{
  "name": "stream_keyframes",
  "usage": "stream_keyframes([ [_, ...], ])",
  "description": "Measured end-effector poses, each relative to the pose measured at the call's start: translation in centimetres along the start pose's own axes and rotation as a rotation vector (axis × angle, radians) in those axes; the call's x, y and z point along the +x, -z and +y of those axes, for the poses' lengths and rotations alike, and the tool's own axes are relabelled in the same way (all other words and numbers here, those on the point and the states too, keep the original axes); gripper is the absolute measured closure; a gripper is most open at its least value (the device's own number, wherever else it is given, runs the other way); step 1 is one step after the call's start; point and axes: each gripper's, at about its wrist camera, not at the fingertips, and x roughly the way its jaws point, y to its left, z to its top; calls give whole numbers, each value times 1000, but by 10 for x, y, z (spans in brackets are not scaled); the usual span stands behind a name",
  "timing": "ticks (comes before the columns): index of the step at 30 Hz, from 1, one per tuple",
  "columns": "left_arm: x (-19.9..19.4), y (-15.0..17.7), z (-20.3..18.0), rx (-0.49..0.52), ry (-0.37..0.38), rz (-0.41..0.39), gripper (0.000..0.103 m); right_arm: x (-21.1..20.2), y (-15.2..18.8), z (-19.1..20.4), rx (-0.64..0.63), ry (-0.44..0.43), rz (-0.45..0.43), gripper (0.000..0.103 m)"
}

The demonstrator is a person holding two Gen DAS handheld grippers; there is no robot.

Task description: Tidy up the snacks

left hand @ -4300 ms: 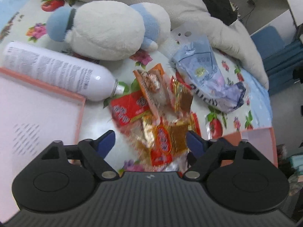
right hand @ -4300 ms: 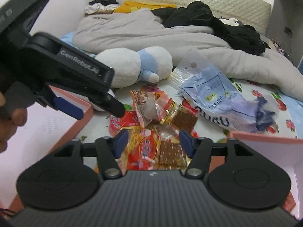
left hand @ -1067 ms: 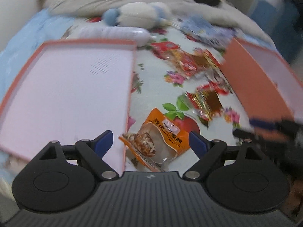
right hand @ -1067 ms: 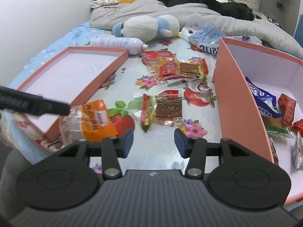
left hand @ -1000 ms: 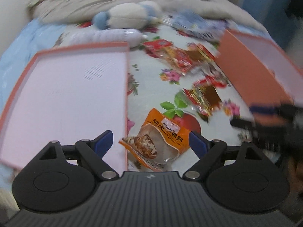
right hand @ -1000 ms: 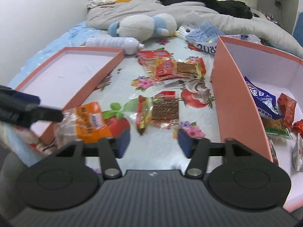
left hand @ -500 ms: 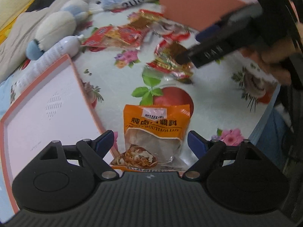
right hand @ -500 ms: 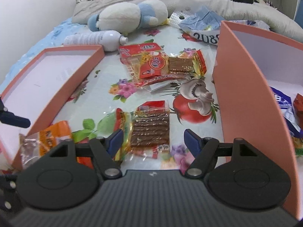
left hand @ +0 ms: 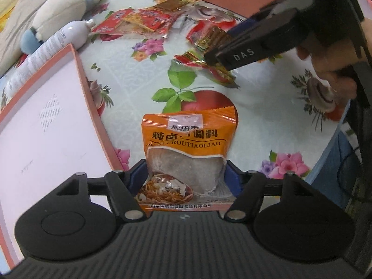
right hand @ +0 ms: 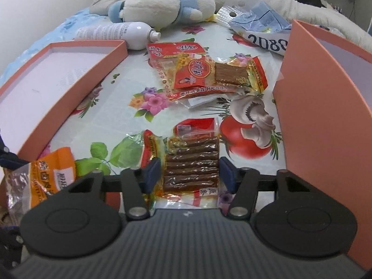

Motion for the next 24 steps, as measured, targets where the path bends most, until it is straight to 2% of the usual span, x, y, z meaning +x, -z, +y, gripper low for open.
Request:
stream_keyframes([
  [4, -3, -1, 1, -78, -6, -15, 35, -5, -3, -2, 3, -5, -5, 49],
  [7, -5, 0, 4, -205, -1, -25, 36, -13, 0, -2, 7, 4, -6, 49],
  [13, -13, 6, -6, -393, 6, -59, 37, -38, 13, -5, 22, 6, -17, 49],
  [20, -39, 11, -19, -542, -7, -126, 37, -80, 26, -6, 50, 4, -58, 49],
  [24, -59, 14, -27, -586, -26, -165, 37, -112, 33, -7, 70, 3, -104, 49],
])
